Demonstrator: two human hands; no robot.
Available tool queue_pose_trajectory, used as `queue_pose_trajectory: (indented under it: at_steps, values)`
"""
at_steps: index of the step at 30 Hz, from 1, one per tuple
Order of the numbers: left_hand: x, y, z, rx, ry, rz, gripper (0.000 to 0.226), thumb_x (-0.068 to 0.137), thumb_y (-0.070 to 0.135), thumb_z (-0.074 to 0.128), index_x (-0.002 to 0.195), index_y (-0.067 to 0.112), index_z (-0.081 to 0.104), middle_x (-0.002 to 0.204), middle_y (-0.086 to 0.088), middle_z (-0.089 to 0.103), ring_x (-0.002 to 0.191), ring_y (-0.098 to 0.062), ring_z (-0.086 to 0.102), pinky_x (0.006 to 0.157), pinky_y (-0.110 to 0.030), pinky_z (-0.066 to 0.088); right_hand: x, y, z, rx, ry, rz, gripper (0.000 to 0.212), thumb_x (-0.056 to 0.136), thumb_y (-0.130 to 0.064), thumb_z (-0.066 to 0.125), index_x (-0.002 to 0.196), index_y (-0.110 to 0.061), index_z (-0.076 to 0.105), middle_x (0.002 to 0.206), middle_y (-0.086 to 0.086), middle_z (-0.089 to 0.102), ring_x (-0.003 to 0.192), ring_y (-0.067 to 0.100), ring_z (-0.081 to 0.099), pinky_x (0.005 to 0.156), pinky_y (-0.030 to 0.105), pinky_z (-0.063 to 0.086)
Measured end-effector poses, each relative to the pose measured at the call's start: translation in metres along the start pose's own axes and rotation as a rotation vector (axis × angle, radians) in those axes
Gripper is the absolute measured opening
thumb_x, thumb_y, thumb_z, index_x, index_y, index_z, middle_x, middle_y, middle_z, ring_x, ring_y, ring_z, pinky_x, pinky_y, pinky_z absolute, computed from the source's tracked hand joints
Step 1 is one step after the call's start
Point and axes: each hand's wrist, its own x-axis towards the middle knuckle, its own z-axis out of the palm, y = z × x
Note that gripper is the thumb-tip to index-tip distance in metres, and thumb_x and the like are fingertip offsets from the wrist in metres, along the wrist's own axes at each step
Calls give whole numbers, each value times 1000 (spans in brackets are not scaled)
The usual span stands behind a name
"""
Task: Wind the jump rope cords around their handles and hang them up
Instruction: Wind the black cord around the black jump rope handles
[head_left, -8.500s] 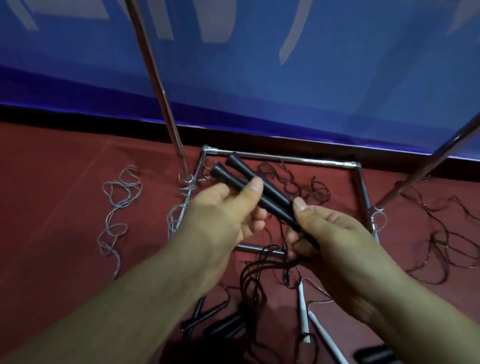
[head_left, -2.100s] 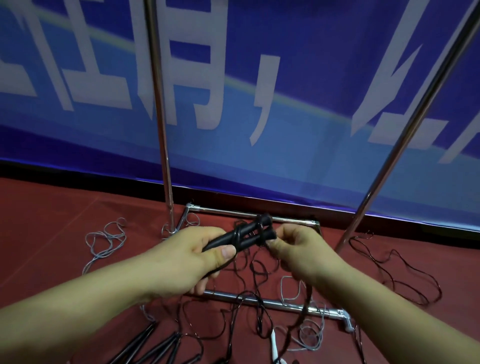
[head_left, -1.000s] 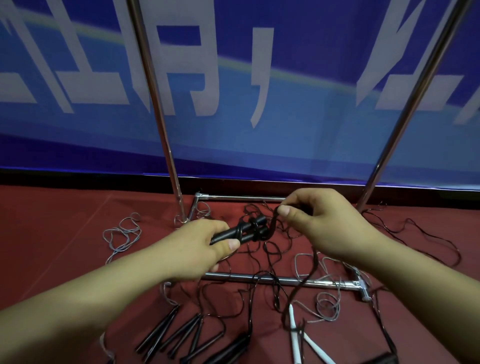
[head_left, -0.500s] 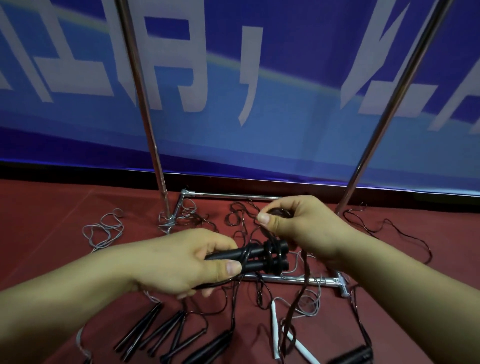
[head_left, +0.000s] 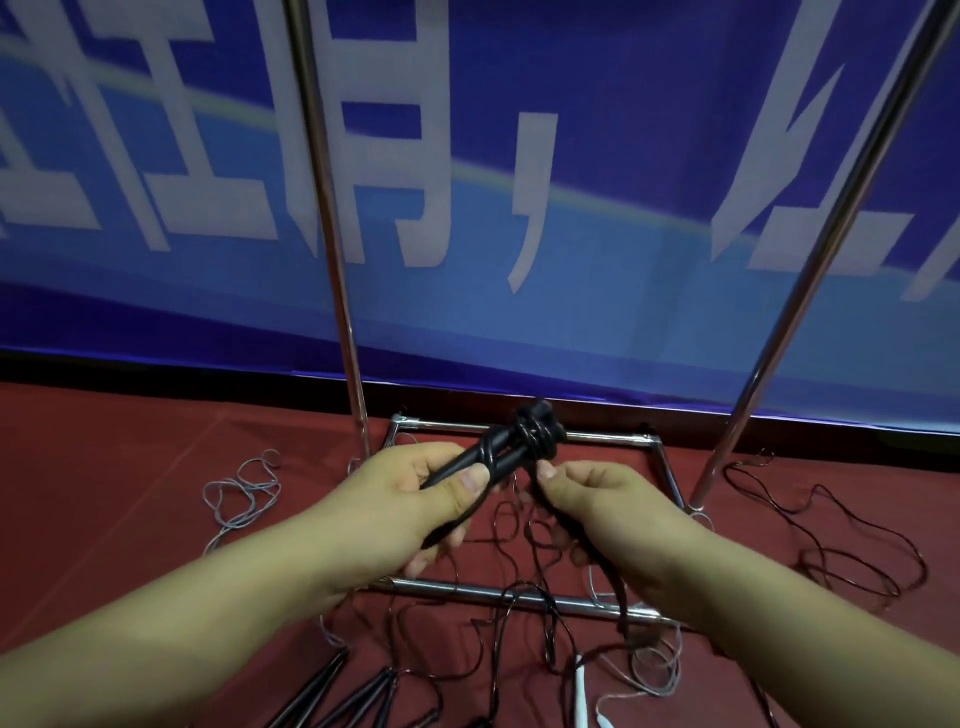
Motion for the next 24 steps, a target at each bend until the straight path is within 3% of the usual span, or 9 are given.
queue_pose_trajectory:
  at_steps: [5, 12, 18, 24]
  values:
    - [6, -9, -6, 45, 141, -11, 22, 102, 32, 54, 90, 16, 63, 61, 0, 58, 40, -12, 41, 47, -24, 36, -2, -6, 7, -9, 13, -11, 27, 104, -27, 49, 88, -12, 63, 70, -4, 65, 58, 9, 52, 58, 27, 43]
    - [10, -13, -1, 35, 192, 1, 23, 102, 35, 53, 92, 18, 65, 61, 1, 59, 40, -13, 43, 45, -22, 38, -4, -7, 14, 24, 66, -2, 21, 105, -24, 47, 91, -12, 57, 69, -2, 67, 55, 11, 52, 48, 26, 42]
    - [12, -15, 3, 10, 140, 72, 23, 102, 31, 53, 89, 14, 63, 65, -3, 59, 38, -14, 41, 44, -22, 37, -6, -7, 15, -83, 107, -7, 25, 101, -33, 54, 84, -15, 59, 54, 4, 55, 47, 18, 41, 47, 29, 35]
    - [20, -22, 3, 149, 230, 70, 21, 100, 26, 58, 87, 10, 61, 63, -4, 55, 39, -5, 46, 44, -19, 38, -12, -13, 16, -139, 99, -44, 20, 100, -30, 55, 90, -15, 62, 55, 3, 59, 45, 15, 47, 48, 29, 39]
